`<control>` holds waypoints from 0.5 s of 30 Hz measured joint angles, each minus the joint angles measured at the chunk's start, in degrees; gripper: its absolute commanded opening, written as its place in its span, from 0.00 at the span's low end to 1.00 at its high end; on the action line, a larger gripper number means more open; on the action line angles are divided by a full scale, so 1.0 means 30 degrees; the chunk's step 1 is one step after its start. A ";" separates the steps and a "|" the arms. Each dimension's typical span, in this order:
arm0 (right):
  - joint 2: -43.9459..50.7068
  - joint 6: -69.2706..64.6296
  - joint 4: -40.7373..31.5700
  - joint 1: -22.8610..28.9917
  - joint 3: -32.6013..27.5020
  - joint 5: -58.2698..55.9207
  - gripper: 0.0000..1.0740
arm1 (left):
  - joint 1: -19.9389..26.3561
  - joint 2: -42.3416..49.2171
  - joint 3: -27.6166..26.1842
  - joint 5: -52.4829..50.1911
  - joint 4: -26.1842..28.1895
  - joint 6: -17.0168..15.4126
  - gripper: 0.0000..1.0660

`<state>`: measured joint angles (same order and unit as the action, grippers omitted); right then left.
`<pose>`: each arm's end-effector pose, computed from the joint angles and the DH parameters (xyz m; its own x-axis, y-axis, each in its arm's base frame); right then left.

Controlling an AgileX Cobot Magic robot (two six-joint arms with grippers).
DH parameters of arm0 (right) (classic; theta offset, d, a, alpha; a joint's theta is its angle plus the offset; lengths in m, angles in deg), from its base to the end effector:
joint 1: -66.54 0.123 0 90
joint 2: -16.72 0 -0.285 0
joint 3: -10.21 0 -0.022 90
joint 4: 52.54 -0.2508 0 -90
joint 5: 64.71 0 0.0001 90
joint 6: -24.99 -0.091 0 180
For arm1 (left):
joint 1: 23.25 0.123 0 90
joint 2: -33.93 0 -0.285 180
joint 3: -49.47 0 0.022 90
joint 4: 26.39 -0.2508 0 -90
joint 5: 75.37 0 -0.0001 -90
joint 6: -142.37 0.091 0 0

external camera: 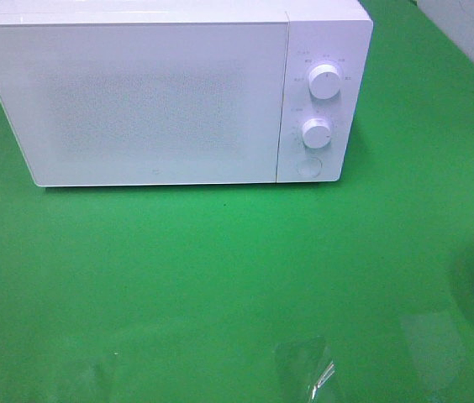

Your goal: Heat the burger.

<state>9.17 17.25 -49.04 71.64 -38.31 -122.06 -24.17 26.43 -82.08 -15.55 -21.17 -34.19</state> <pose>-0.0029 -0.0050 0.2825 -0.3973 0.0667 -0.9153 -0.0013 0.9973 0.0733 -0.0055 -0.0071 0.2795 -0.4318 0.0210 -0.9017 0.0930 0.9954 -0.0213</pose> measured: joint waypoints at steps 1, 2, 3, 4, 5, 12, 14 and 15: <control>0.0000 0.0000 0.0000 0.0000 0.0000 0.0000 0.71 | 0.0000 0.0000 0.0000 0.0000 0.0000 0.0000 0.92; 0.0000 0.0000 0.0000 0.0000 0.0000 0.0000 0.71 | 0.0000 0.0000 0.0000 0.0000 0.0000 0.0000 0.92; 0.0000 0.0000 0.0000 0.0000 0.0000 0.0000 0.71 | 0.0000 0.0000 0.0000 0.0000 0.0000 0.0000 0.92; 0.0000 0.0000 0.0000 0.0000 0.0000 0.0000 0.71 | 0.0000 0.0000 0.0000 0.0000 0.0000 0.0000 0.92; 0.0000 0.0000 0.0000 0.0000 0.0000 0.0000 0.71 | 0.0000 0.0000 0.0000 0.0000 0.0000 0.0000 0.92; 0.0000 0.0000 0.0000 0.0000 0.0000 0.0000 0.71 | 0.0000 0.0000 0.0000 0.0000 0.0000 0.0000 0.92; 0.0000 0.0000 0.0000 0.0000 0.0000 0.0000 0.71 | 0.0000 0.0000 0.0000 0.0000 0.0000 0.0000 0.92; 0.0000 0.0000 0.0000 0.0000 0.0000 0.0000 0.71 | 0.0000 0.0000 0.0000 0.0000 0.0000 0.0000 0.92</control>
<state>9.17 17.25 -49.04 71.64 -38.31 -122.06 -24.17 26.43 -82.08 -15.55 -21.17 -34.19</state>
